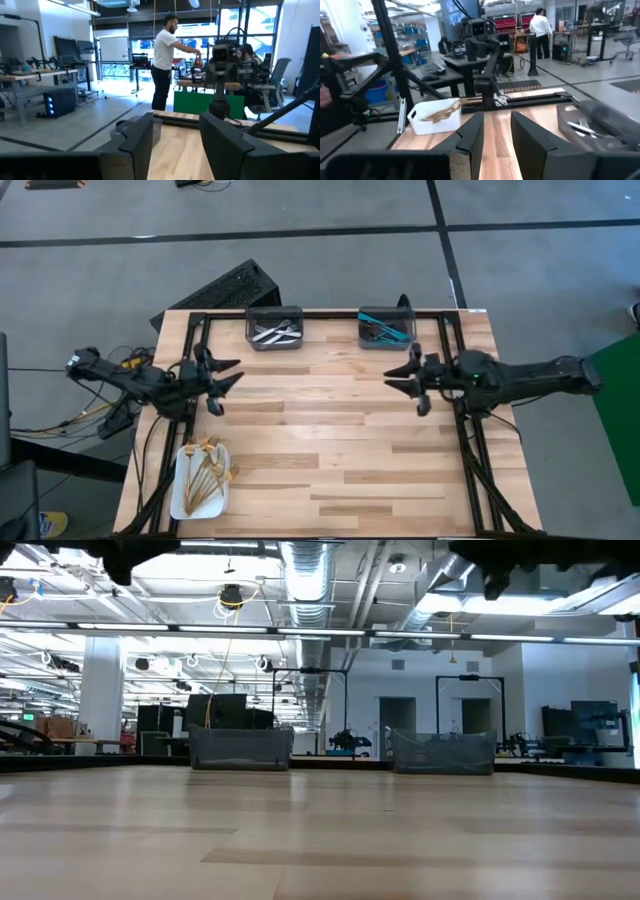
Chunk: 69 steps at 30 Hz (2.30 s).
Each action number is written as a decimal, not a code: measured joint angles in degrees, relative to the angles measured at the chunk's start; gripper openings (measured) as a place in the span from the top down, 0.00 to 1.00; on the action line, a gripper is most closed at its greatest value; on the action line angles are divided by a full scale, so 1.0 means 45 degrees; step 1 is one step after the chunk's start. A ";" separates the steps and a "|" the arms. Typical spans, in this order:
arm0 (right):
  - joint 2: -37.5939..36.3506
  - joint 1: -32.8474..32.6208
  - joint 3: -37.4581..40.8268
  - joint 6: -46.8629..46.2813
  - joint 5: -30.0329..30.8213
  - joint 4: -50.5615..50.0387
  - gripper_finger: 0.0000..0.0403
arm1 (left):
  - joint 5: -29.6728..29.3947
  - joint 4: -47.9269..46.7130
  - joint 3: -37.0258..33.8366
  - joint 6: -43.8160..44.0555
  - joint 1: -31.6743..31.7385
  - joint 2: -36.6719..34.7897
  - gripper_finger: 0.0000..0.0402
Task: Sort silverware by color (type)
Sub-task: Return to Home Position
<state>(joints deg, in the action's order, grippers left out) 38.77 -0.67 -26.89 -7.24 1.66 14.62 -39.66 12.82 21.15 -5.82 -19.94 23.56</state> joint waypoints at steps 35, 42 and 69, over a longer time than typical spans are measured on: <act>-0.8120 -0.1533 0.5828 -0.0419 0.2597 -0.1160 0.70 | -0.0612 0.1241 -0.4551 -0.0262 0.0039 -0.5083 0.70; -0.8604 -0.1533 0.5828 -0.0764 0.2601 -0.1963 0.70 | -0.0595 -0.0125 -0.4551 0.0636 0.0034 -0.5194 0.70; -0.8454 -0.1460 0.5799 -0.0293 0.2609 -0.2726 0.70 | -0.0685 -0.1739 -0.4595 0.1345 0.0029 -0.5151 0.70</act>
<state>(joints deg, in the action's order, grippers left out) 0.73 -7.25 -0.80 -8.56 13.40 2.35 -42.74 4.99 0.47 0.23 -19.81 0.38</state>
